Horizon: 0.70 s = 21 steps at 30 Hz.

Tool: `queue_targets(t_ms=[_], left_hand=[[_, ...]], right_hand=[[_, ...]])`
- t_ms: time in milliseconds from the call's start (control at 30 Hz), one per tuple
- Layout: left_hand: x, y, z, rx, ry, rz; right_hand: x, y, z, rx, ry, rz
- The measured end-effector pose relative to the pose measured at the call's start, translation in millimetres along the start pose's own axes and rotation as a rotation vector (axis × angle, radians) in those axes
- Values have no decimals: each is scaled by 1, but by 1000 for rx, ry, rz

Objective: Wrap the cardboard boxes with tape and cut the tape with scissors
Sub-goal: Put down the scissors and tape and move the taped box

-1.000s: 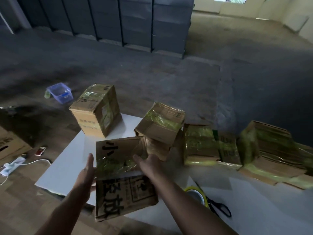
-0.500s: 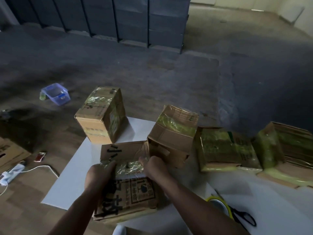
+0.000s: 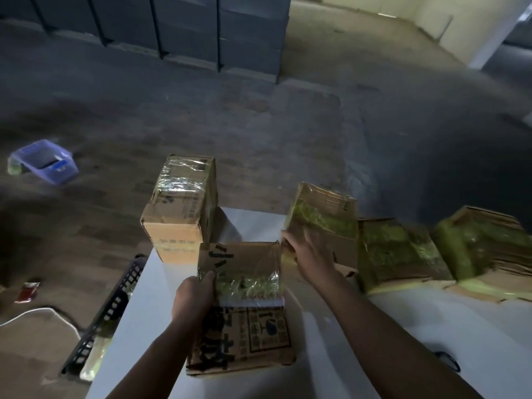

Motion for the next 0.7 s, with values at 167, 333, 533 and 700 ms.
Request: queue_targets(t_ms=[167,333,533,700], left_hand=[[0,-7,-10,5,-61,42],[-4,-17,-26,62,-50,71],[-16,-29,-69,212,-29,70],[-1,-27,-131,-128,-593,-46]], right_hand=[[0,-4,-9,139,38,12],[27,-4,-30,214,33,-19],[28,10,-26,120,110,-46],[31,6,-28,129,88,-47]])
Point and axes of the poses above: each hand's wrist, its own x-axis away from the middle knuckle, its own y-axis out of the back of the hand, z = x × y, the point moved 9 cm from there along -x, towards the middle knuckle, and after that the axes turned 11 degrees about -z, right-handed, at the moved point
